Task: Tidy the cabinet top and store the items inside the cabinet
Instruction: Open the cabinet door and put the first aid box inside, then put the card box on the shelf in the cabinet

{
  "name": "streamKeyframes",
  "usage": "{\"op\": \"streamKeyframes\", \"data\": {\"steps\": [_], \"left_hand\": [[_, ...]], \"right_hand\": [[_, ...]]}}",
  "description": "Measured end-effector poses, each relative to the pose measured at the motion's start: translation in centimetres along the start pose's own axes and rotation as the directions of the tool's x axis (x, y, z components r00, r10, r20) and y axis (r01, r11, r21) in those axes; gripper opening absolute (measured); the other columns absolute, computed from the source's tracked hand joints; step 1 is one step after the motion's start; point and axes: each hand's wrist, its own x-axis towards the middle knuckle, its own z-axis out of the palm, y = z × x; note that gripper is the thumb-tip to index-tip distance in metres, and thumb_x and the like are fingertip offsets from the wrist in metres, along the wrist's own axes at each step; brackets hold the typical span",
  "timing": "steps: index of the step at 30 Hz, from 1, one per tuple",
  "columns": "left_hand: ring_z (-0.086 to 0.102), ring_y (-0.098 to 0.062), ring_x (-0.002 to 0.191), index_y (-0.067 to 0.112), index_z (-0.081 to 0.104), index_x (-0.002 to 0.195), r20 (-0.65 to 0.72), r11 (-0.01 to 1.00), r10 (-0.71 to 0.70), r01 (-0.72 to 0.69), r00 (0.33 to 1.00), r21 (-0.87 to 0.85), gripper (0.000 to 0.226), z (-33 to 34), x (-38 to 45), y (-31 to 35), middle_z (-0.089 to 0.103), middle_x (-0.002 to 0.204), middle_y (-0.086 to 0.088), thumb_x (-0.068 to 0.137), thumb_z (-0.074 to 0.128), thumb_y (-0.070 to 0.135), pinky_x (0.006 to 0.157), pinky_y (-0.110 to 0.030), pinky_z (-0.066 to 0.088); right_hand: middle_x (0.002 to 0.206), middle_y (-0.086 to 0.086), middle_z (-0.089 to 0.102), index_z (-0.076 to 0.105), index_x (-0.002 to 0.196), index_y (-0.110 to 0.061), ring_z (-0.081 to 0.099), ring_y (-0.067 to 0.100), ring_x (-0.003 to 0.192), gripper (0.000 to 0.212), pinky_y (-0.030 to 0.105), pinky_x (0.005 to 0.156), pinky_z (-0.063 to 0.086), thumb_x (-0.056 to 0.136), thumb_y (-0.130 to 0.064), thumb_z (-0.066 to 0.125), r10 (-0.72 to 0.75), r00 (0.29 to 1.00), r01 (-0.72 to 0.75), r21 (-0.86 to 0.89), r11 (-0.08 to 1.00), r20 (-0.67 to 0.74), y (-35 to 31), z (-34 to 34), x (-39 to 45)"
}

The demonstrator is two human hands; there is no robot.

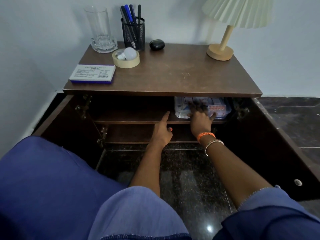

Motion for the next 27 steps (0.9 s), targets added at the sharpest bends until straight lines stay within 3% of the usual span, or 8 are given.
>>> {"op": "streamKeyframes", "data": {"steps": [4, 7, 9, 12, 16, 20, 23, 27], "left_hand": [[0.045, -0.023, 0.13, 0.027, 0.03, 0.146, -0.062, 0.998, 0.067, -0.067, 0.996, -0.003, 0.066, -1.1, -0.9, 1.1, 0.043, 0.144, -0.008, 0.09, 0.049, -0.003, 0.108, -0.035, 0.04], [0.056, -0.017, 0.115, 0.019, 0.053, 0.129, -0.267, 0.974, 0.219, -0.196, 0.939, 0.11, 0.047, -2.4, -1.8, 2.4, 0.059, 0.126, -0.005, 0.088, 0.047, -0.003, 0.095, -0.031, 0.05], [0.061, -0.012, 0.1, 0.015, 0.065, 0.107, -0.438, 0.964, 0.267, -0.241, 0.858, 0.116, 0.035, -3.3, -2.3, 3.3, 0.066, 0.107, -0.001, 0.084, 0.047, -0.006, 0.084, -0.03, 0.054], [0.062, -0.008, 0.083, 0.012, 0.068, 0.087, -0.645, 0.953, 0.246, -0.301, 0.723, 0.026, 0.031, -5.2, -2.8, 5.1, 0.068, 0.088, 0.001, 0.079, 0.047, -0.01, 0.073, -0.023, 0.053], [0.065, -0.013, 0.078, 0.011, 0.068, 0.082, -0.84, 0.928, 0.135, -0.365, 0.525, -0.08, 0.032, -10.1, -3.0, 7.4, 0.07, 0.082, -0.001, 0.075, 0.044, -0.008, 0.074, -0.03, 0.055], [0.063, -0.022, 0.085, 0.01, 0.066, 0.085, -0.916, 0.953, 0.048, -0.292, 0.399, -0.078, 0.03, -17.0, -3.4, 7.8, 0.07, 0.089, -0.006, 0.072, 0.043, -0.005, 0.079, -0.027, 0.046], [0.06, -0.025, 0.1, 0.012, 0.058, 0.105, -0.924, 0.989, 0.022, -0.144, 0.381, -0.036, 0.034, -21.6, -3.5, 6.7, 0.066, 0.106, -0.004, 0.077, 0.045, -0.002, 0.082, -0.03, 0.044], [0.054, -0.028, 0.115, 0.013, 0.038, 0.134, -0.865, 0.996, 0.001, 0.075, 0.502, 0.045, 0.049, -25.3, -3.3, 4.6, 0.055, 0.128, -0.009, 0.086, 0.047, 0.004, 0.09, -0.04, 0.045]], "right_hand": [[0.158, 0.004, 0.021, 0.015, 0.151, -0.03, 0.01, 0.032, 0.146, 0.071, 0.075, 0.106, 0.001, 0.091, -0.012, 0.049, 0.01, 0.999, -0.008, -0.067, 0.998, 0.037, -0.7, -0.7, -0.3], [0.149, 0.013, 0.033, 0.034, 0.143, -0.018, 0.024, 0.036, 0.14, 0.065, 0.07, 0.107, 0.007, 0.082, -0.013, 0.055, 0.026, 0.999, -0.027, -0.041, 0.999, -0.036, -2.4, -2.0, -1.8], [0.134, 0.014, 0.051, 0.051, 0.128, -0.014, 0.042, 0.034, 0.128, 0.048, 0.063, 0.108, 0.019, 0.08, -0.015, 0.056, -0.056, 0.99, 0.061, 0.033, 0.998, -0.132, -3.8, -3.0, -3.3], [0.103, 0.004, 0.067, 0.065, 0.102, -0.018, 0.06, 0.025, 0.103, 0.021, 0.049, 0.101, 0.034, 0.085, -0.019, 0.052, -0.228, 0.943, 0.268, 0.149, 0.952, -0.241, -6.7, -5.4, -4.8], [0.082, -0.002, 0.07, 0.069, 0.086, -0.019, 0.062, 0.019, 0.082, 0.02, 0.038, 0.09, 0.039, 0.083, -0.019, 0.049, -0.354, 0.857, 0.466, 0.266, 0.844, -0.375, -11.8, -9.7, -5.5], [0.088, 0.002, 0.07, 0.07, 0.09, -0.015, 0.062, 0.021, 0.088, 0.025, 0.036, 0.083, 0.048, 0.081, -0.017, 0.048, -0.496, 0.759, 0.638, 0.335, 0.693, -0.421, -16.5, -12.5, -4.5], [0.108, 0.009, 0.064, 0.064, 0.113, -0.007, 0.054, 0.024, 0.106, 0.031, 0.028, 0.089, 0.041, 0.084, -0.01, 0.052, -0.61, 0.715, 0.699, 0.354, 0.621, -0.342, -19.9, -13.8, -2.8], [0.139, 0.017, 0.046, 0.042, 0.138, -0.001, 0.041, 0.029, 0.13, 0.056, 0.029, 0.107, 0.028, 0.089, -0.022, 0.059, -0.719, 0.686, 0.713, 0.306, 0.631, -0.115, -24.1, -16.1, 0.4]]}}
